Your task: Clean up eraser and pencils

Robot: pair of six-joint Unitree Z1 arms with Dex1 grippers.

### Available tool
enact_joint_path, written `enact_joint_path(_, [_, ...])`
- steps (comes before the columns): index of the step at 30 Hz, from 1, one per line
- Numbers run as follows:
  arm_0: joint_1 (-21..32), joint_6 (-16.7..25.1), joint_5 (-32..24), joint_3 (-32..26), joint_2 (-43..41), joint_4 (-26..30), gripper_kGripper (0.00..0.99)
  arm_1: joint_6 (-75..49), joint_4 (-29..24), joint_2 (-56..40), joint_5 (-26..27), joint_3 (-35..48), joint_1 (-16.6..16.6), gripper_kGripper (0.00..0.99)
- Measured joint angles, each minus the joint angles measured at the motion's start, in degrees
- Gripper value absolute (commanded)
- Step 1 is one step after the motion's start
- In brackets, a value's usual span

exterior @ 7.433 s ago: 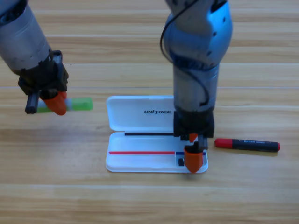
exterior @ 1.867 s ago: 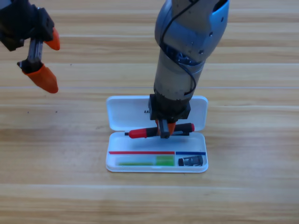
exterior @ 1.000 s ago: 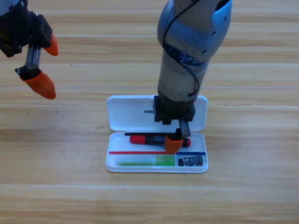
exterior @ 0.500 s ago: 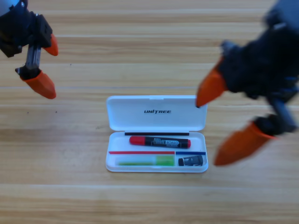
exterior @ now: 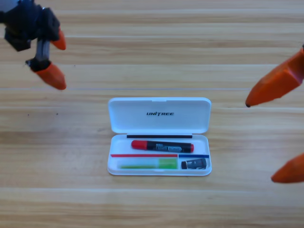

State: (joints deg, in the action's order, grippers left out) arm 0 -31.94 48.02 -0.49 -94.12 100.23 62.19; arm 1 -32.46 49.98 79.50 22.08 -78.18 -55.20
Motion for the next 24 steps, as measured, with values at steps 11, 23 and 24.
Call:
enact_joint_path(11, [1.7, 0.2, 0.0, -9.4, 7.3, -0.1, 0.175, 0.2, -0.8, -1.5, 2.0, 1.9, 0.0, 0.917])
enact_joint_path(23, [1.8, 3.5, -0.7, -12.8, 12.4, -4.2, 0.0, 0.2, -1.1, -1.5, 5.0, 2.5, 0.0, 0.917])
enact_joint_path(24, [1.8, 3.5, -1.2, -12.7, 12.7, -4.5, 0.0, 0.2, -1.1, -1.5, 5.0, 2.6, 0.0, 0.919])
